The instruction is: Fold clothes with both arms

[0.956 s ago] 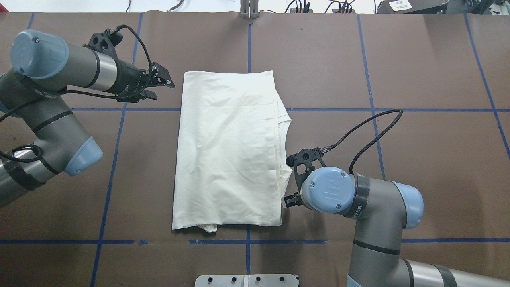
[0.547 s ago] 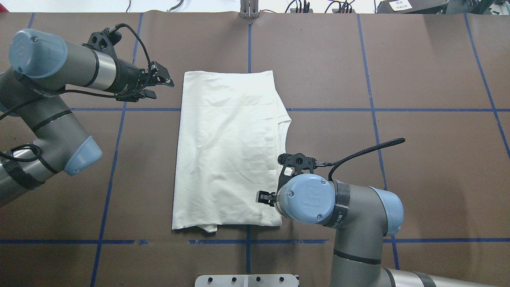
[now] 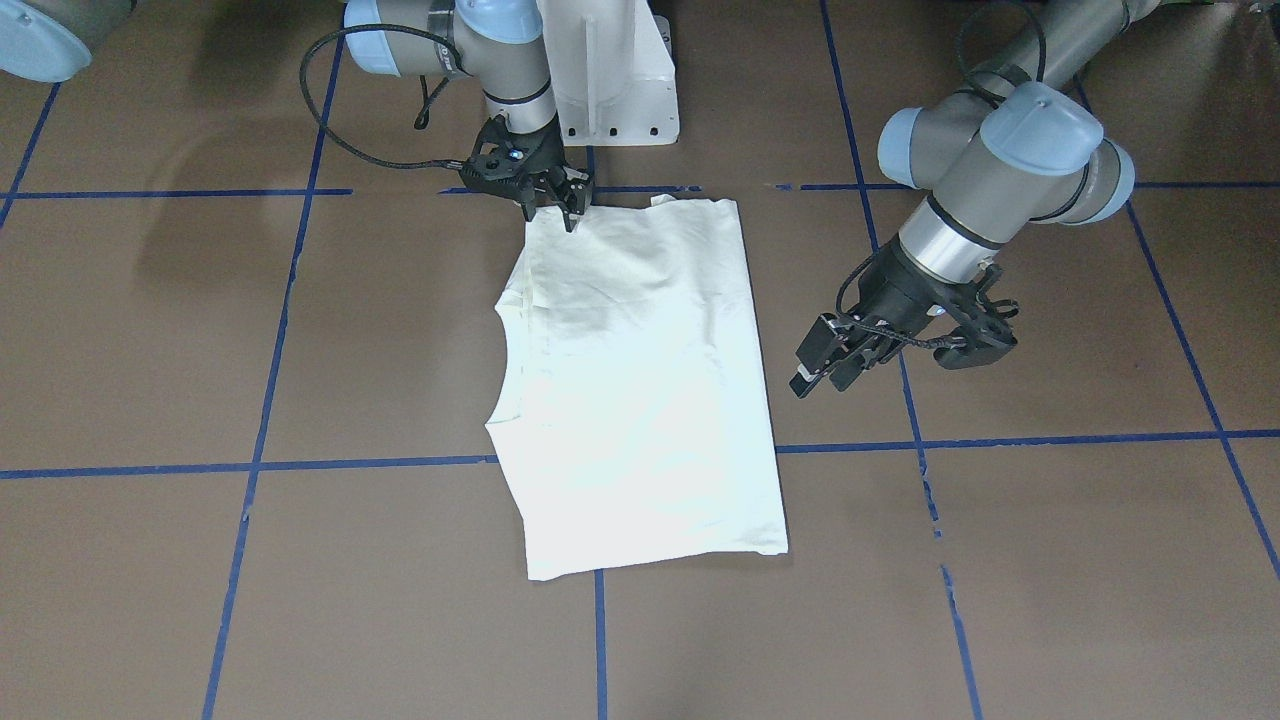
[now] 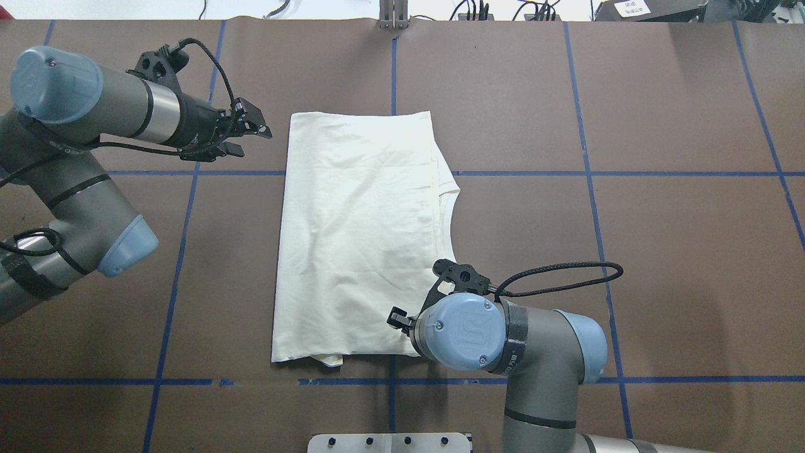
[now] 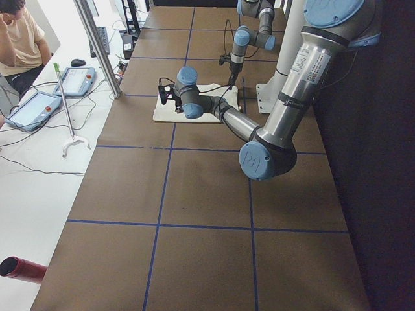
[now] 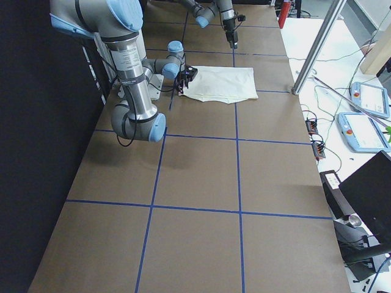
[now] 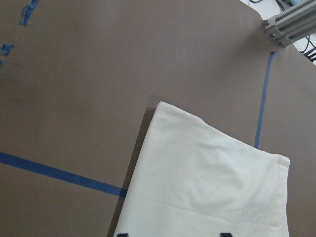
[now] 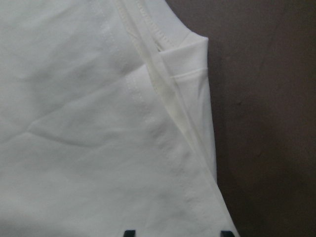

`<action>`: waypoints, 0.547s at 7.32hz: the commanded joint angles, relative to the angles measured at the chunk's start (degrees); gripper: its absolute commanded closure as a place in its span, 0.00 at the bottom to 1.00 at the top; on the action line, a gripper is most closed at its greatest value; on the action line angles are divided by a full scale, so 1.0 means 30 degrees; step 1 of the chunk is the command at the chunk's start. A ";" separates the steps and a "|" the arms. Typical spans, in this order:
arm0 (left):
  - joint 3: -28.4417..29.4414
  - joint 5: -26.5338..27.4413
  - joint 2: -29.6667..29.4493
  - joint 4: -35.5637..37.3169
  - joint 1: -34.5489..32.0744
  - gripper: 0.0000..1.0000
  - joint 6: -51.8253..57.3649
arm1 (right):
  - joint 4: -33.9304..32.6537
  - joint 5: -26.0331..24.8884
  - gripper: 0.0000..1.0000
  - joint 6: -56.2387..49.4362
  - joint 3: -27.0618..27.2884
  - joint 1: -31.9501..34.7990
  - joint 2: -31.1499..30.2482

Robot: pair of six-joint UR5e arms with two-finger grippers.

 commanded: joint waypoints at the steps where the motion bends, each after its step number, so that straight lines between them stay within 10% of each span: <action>1: -0.0002 0.0047 0.0036 -0.0007 -0.0002 0.31 0.0000 | 0.0444 -0.0032 0.35 0.1415 -0.0142 -0.0301 0.0029; 4: 0.0027 0.0106 0.0036 -0.0007 0.0027 0.31 0.0000 | 0.0268 -0.0061 0.34 0.1415 -0.0024 -0.0303 -0.0525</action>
